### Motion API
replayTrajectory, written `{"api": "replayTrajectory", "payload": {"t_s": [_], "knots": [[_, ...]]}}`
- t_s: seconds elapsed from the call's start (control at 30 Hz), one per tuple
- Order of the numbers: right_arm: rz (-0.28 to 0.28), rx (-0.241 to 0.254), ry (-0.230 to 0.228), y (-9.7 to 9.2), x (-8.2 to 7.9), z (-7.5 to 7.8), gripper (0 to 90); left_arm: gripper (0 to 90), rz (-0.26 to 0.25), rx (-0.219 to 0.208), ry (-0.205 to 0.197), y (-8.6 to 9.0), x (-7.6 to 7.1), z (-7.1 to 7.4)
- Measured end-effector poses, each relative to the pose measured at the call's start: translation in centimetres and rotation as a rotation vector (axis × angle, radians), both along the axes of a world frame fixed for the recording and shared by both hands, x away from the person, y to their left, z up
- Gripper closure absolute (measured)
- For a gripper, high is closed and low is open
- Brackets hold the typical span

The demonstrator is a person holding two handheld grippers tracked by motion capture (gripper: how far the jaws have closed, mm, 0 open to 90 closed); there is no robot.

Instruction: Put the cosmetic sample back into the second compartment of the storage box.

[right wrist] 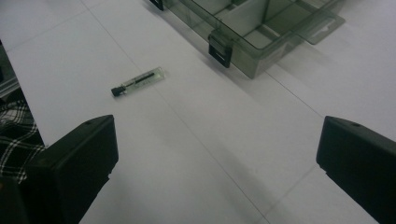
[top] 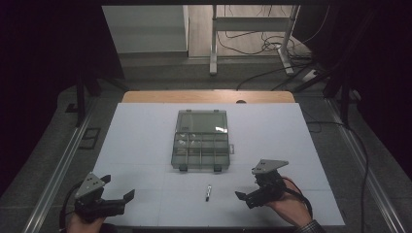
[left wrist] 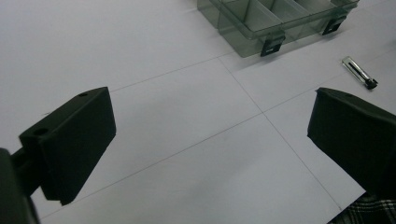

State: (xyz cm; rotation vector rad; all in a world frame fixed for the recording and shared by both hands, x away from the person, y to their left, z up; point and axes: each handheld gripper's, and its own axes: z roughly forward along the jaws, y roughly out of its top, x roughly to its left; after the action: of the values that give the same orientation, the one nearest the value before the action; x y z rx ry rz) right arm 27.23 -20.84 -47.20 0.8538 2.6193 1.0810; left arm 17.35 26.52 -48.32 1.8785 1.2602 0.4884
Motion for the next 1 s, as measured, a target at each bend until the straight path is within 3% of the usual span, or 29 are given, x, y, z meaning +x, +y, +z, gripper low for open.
{"api": "replayTrajectory", "payload": {"t_s": [0.47, 0.8, 1.0], "knots": [[0.037, -0.052, 0.036, 2.0, 0.8, -0.5, 0.0, 1.5, -0.003, 0.001, 0.001, 0.0, 0.0, 0.0], [0.067, -0.092, 0.033, 3.5, 1.0, -1.0, 0.0, 1.5, -0.003, 0.002, 0.000, 0.0, 0.0, 0.0], [0.072, -0.086, 0.063, 4.6, 1.3, -1.0, 0.0, 1.5, -0.006, 0.004, -0.001, 0.0, 0.0, 0.0]]}}
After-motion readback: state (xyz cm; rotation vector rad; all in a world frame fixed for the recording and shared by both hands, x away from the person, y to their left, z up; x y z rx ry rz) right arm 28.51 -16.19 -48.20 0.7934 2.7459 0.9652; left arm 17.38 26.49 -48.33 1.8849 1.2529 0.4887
